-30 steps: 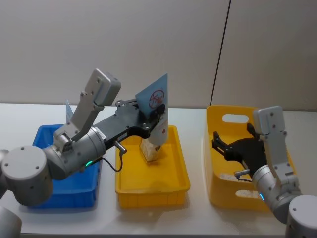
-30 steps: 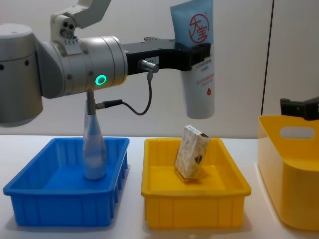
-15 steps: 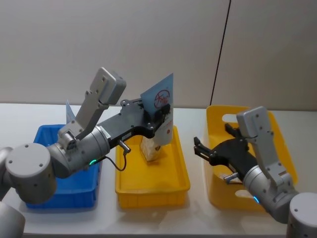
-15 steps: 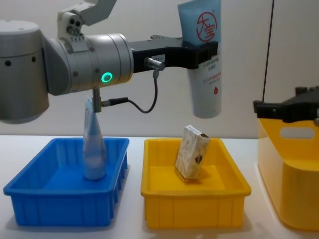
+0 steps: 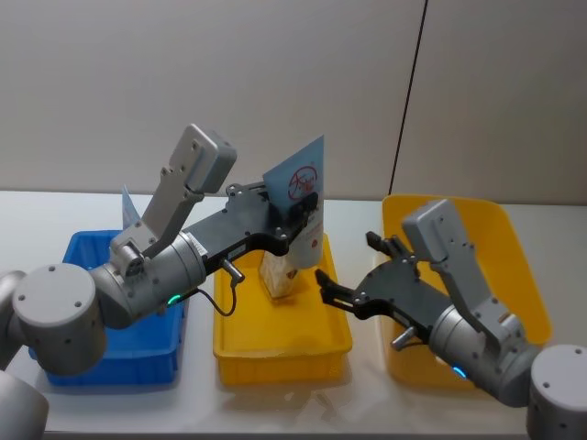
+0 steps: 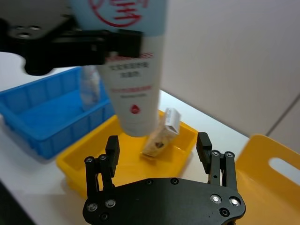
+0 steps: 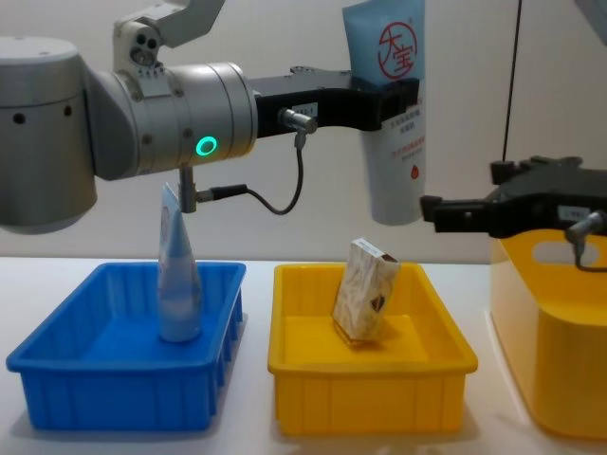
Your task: Bimanual collaborative sorting of washing and personal care products
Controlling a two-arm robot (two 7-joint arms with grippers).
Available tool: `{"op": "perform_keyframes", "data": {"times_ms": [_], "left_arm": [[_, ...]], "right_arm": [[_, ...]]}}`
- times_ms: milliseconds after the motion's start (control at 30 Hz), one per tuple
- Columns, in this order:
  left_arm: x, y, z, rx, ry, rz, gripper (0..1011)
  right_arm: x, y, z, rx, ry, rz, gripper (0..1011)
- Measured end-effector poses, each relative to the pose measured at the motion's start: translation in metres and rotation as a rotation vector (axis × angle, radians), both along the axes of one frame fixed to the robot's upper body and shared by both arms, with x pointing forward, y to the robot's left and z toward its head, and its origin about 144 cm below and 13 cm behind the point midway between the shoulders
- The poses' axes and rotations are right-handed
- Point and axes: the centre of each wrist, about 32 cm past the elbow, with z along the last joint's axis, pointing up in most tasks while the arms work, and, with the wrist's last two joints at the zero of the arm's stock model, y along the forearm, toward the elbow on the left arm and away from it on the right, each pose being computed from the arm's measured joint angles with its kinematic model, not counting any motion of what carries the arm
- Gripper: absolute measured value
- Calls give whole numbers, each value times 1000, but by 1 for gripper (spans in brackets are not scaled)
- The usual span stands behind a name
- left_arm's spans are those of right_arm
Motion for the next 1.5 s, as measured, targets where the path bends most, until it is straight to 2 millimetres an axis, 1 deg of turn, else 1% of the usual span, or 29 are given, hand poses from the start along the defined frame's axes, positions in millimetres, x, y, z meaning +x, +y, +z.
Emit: {"op": "perform_keyframes", "data": {"times_ms": [267,433,633,1033,1233,1500], "left_arm": [[0,0,0,0,0,-2,252],[0,-1,0,1,0,-3,252],[0,-1,0,1,-1,-3,252],[0,-1,1,1,-1,-3,252],[0,-1,1,0,-2,-3,252],[0,-1,1,0,-1,-3,252]], "right_arm": [[8,3,5,-26,-14,121,1004],[12,6,8,-36,-26,151,1004],[18,10,11,-50,-47,144,1003],[30,18,20,-65,-79,70,1004],[37,19,23,-67,-73,60,1005],[46,16,26,-53,-45,90,1005]]}}
